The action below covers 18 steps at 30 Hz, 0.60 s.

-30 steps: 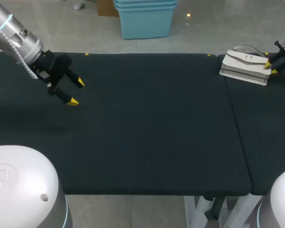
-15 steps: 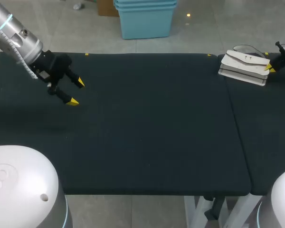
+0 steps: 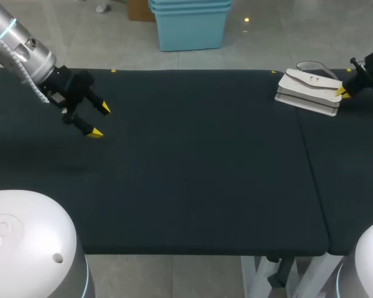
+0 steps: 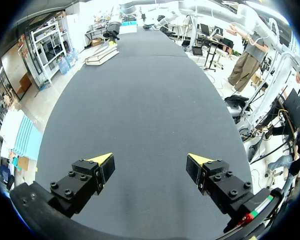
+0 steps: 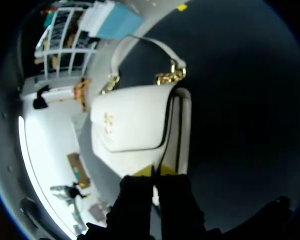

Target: Pick up the bag, open it, inspect its contents, close it, and place it on the opposite side

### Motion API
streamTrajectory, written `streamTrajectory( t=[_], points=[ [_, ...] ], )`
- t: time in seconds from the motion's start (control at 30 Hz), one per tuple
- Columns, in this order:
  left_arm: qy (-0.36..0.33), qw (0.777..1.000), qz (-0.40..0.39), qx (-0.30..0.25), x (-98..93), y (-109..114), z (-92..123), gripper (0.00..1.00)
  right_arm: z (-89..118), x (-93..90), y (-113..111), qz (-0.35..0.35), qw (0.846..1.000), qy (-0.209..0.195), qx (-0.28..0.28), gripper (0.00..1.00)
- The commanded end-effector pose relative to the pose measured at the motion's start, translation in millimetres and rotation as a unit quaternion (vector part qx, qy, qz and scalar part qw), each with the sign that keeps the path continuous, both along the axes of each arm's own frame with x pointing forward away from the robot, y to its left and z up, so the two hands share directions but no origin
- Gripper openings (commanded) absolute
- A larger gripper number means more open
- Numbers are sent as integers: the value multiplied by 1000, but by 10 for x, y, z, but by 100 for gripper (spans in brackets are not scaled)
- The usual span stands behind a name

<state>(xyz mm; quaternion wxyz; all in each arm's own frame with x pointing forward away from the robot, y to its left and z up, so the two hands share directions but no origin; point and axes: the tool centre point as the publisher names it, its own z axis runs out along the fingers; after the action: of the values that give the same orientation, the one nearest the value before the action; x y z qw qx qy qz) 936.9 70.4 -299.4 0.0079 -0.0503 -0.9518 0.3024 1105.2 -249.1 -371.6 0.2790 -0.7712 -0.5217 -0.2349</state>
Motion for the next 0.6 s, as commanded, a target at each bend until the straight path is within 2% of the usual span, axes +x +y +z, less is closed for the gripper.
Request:
streamTrajectory(
  t=[0.03,0.13,0.17,0.23,0.27,0.43,0.5,0.6],
  points=[
    [-1,1000,0,-1,2,2,-8,100,-15,39,10,75,994,72,38,0],
    [-1,1000,0,-1,2,2,-8,100,-2,12,4,79,993,73,39,0],
    [-1,1000,0,-1,2,2,-8,100,5,7,-14,78,994,72,38,18],
    [-1,1000,0,-1,2,2,-8,100,24,3,-68,68,995,70,37,60],
    [-1,1000,0,-1,2,2,-8,100,36,0,-101,61,995,69,35,98],
    [-1,1000,0,-1,2,2,-8,100,97,-36,-248,23,997,60,40,100],
    [-1,1000,0,-1,2,2,-8,100,111,-60,-274,5,997,58,44,95],
    [-1,1000,0,-1,2,2,-8,100,104,-76,-274,-13,997,58,49,80]
  ],
)
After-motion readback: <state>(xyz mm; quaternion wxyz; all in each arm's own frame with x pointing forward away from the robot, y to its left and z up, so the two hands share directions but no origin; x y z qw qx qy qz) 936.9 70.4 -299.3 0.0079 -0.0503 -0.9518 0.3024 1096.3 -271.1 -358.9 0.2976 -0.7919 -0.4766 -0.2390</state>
